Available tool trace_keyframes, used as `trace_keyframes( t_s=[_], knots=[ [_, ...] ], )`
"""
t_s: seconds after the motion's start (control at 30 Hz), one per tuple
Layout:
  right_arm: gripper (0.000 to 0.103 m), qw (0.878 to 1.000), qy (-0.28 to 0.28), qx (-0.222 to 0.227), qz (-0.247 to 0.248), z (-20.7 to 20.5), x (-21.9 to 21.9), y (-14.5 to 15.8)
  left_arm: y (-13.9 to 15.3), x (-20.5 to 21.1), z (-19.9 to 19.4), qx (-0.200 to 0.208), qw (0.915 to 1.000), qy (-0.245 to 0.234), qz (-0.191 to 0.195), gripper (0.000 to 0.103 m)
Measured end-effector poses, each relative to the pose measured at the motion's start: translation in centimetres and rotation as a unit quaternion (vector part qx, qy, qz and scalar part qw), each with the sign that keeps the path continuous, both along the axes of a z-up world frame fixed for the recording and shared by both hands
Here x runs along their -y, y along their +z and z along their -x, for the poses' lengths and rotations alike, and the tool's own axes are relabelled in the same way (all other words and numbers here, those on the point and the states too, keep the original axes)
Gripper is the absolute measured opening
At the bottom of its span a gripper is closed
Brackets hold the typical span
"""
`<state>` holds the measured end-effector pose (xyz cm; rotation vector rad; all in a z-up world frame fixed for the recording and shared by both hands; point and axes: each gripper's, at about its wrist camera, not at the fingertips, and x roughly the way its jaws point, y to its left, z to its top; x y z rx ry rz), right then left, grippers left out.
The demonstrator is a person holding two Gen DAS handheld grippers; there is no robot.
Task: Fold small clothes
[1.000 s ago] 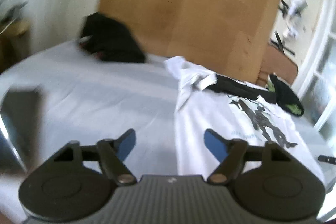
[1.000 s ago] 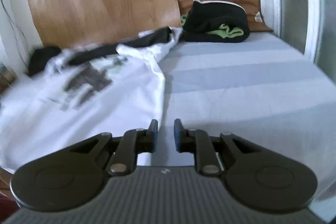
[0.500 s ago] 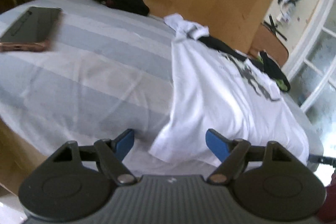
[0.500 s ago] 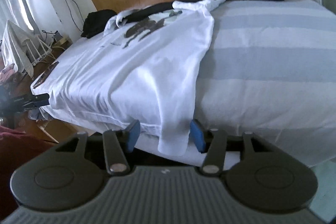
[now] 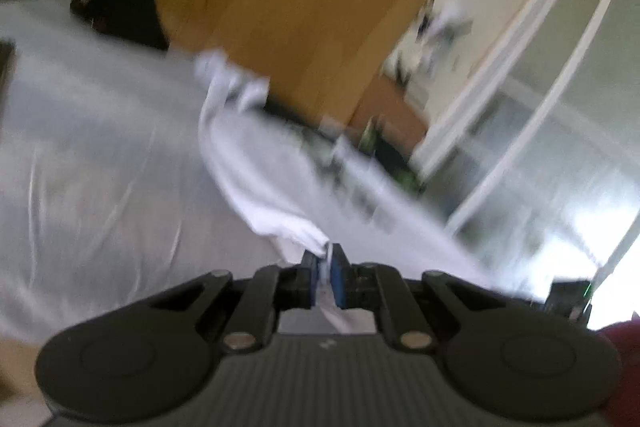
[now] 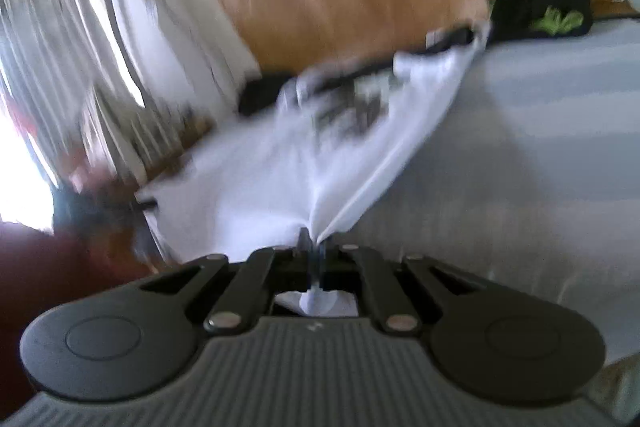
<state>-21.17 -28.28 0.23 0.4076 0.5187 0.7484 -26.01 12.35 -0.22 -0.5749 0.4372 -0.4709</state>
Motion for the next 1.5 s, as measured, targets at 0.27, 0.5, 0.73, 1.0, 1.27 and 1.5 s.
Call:
trace_keyframes(
  t_s=[0.27, 0.5, 0.73, 1.0, 1.27, 1.5],
  knots=[
    [0.006, 0.993, -0.054, 0.035, -0.095, -10.1, 0.3, 4.4, 6.5, -1.9, -12.4, 0.013, 0.9976, 0.057, 0.036, 0.010],
    [0.061, 0.961, -0.274, -0.017, 0.043, -23.0, -3.1, 4.5, 5.1, -0.6, -26.5, -0.118, 0.9712, 0.196, -0.068, 0.045],
    [0.064, 0.973, -0.220, -0.025, 0.064, -17.7, -2.8, 1.2, 1.8, -1.7, -24.7, -0.144, 0.9756, 0.150, -0.069, 0.058],
    [0.008, 0.971, -0.213, -0.044, 0.096, -15.2, -5.5, -0.3, 1.7, 2.8, -24.2, -0.152, 0.9546, 0.136, -0.217, 0.018],
    [0.007, 0.953, -0.262, -0.026, 0.150, -15.4, -6.0, -0.9, 2.0, 4.9, -24.4, -0.151, 0.9230, 0.160, -0.316, 0.016],
    [0.044, 0.925, -0.338, 0.018, 0.174, -13.3, -6.2, 0.6, 1.9, 5.3, -24.1, -0.148, 0.9160, 0.177, -0.328, 0.023]
  ],
)
